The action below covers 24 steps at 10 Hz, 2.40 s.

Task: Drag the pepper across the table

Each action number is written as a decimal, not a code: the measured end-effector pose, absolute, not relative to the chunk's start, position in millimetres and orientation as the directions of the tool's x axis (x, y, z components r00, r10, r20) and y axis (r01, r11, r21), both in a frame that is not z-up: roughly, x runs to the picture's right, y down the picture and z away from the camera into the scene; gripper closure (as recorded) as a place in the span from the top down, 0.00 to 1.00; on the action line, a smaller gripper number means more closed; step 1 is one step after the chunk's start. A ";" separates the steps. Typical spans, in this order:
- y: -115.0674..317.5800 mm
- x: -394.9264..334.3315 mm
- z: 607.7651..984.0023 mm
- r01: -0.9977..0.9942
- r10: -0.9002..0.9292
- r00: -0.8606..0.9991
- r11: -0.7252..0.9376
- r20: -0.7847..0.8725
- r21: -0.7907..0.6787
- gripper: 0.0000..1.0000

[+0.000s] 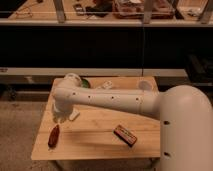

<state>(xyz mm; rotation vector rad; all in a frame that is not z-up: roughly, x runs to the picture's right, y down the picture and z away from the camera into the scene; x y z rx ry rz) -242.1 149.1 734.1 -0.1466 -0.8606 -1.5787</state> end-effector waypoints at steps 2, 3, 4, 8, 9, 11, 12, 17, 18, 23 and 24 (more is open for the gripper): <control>164.7 -258.3 735.1 0.900 -0.787 -0.246 0.031 0.566 0.434 0.24; 169.1 -262.3 738.0 0.903 -0.781 -0.248 0.028 0.573 0.428 0.24; 172.0 -264.8 741.4 0.907 -0.776 -0.247 0.025 0.580 0.419 0.28; 185.6 -275.0 757.7 0.927 -0.761 -0.239 0.006 0.603 0.375 0.67; 187.5 -276.9 761.3 0.930 -0.759 -0.234 0.008 0.607 0.369 0.75; 192.2 -282.2 769.1 0.932 -0.752 -0.224 0.021 0.620 0.363 0.80; 193.8 -283.5 772.2 0.932 -0.749 -0.221 0.027 0.625 0.362 0.80; 206.2 -284.2 788.9 0.940 -0.737 -0.209 0.030 0.643 0.340 0.80; 208.0 -283.5 792.0 0.943 -0.739 -0.205 0.027 0.642 0.331 0.80; 214.9 -294.4 800.7 0.954 -0.757 -0.153 0.055 0.635 0.295 0.80; 218.1 -296.8 801.4 0.954 -0.759 -0.152 0.055 0.633 0.296 0.80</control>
